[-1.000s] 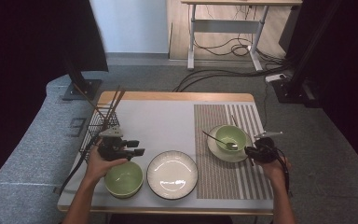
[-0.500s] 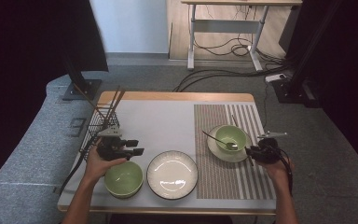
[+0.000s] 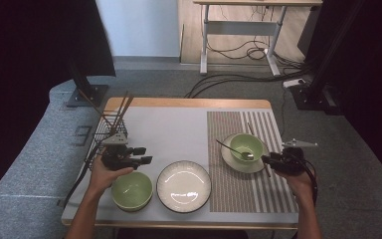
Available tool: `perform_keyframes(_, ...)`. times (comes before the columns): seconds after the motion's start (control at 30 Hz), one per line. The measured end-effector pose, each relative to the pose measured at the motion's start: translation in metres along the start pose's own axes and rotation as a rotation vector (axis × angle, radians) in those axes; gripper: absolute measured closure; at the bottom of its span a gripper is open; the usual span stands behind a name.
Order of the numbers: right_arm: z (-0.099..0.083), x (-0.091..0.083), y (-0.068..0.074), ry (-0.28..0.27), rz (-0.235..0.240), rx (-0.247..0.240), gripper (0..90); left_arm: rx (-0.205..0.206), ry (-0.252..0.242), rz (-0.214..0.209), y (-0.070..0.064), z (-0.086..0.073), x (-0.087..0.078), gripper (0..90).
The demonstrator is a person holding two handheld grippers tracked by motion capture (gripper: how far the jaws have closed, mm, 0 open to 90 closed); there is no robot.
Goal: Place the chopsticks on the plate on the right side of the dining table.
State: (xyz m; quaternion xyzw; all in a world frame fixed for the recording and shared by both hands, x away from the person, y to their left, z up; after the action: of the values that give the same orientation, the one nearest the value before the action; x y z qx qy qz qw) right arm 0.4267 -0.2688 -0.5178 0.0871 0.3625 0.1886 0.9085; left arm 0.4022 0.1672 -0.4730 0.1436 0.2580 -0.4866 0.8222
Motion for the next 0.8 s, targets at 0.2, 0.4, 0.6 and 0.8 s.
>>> perform_keyframes(0.2, 0.007, -0.001, 0.015, -0.035, 0.031, -0.007, 56.9, -0.001, -0.022, 0.013, 0.001, 0.003, -0.006, 49.4)
perform_keyframes(0.4, 0.012, 0.004, 0.036, -0.055, 0.071, -0.025, 55.0, -0.001, -0.028, 0.022, 0.000, 0.005, -0.012, 49.0)
perform_keyframes(0.6, 0.014, 0.013, 0.053, -0.060, 0.115, -0.048, 54.1, -0.005, -0.036, 0.041, 0.003, 0.006, -0.020, 48.7)
perform_keyframes(0.8, 0.014, 0.018, 0.066, -0.069, 0.139, -0.067, 53.4, -0.012, -0.048, 0.059, 0.006, 0.008, -0.028, 48.5)
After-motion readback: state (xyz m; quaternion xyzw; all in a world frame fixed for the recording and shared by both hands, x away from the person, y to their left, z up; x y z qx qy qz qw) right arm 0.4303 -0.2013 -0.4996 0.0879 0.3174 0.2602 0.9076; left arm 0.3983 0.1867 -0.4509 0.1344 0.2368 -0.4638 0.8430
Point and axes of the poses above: each handheld gripper's, and its own axes: x roughly forward along the jaws, z roughly out of its top, y roughly to its left, the point moved 10 cm from there along x, roughly forward along the jaws, and after that the axes turned 12 degrees about x, right-handed, at the moved point
